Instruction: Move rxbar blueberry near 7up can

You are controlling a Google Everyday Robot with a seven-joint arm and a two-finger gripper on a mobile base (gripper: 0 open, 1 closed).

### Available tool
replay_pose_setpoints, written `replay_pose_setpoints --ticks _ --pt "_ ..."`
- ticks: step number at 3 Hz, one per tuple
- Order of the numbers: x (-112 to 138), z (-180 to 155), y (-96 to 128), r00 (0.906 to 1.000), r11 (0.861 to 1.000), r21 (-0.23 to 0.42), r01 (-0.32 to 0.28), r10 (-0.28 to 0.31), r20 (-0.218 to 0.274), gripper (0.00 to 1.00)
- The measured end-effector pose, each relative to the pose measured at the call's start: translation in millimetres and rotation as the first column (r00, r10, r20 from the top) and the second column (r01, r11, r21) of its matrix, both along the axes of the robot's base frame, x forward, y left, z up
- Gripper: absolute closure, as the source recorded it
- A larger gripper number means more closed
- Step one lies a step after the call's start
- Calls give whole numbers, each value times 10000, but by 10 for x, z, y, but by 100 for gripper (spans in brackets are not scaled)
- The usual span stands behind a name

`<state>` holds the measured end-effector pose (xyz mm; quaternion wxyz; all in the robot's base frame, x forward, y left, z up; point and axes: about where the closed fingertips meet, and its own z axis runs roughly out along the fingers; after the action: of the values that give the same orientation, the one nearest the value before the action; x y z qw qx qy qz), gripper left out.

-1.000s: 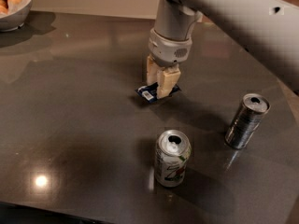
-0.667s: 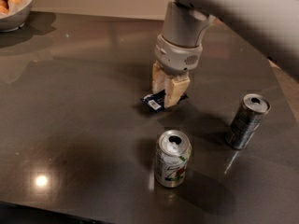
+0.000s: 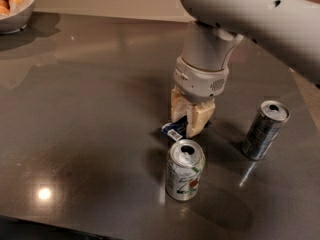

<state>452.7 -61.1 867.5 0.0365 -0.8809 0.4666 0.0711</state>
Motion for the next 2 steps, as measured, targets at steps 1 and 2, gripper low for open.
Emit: replay_pose_setpoints --ticks 1,2 --pt "-156 -97 -21 9995 9999 -21 -124 123 -285 81" --pt "-206 -160 -52 9985 9999 108 7 -1 -553 59"
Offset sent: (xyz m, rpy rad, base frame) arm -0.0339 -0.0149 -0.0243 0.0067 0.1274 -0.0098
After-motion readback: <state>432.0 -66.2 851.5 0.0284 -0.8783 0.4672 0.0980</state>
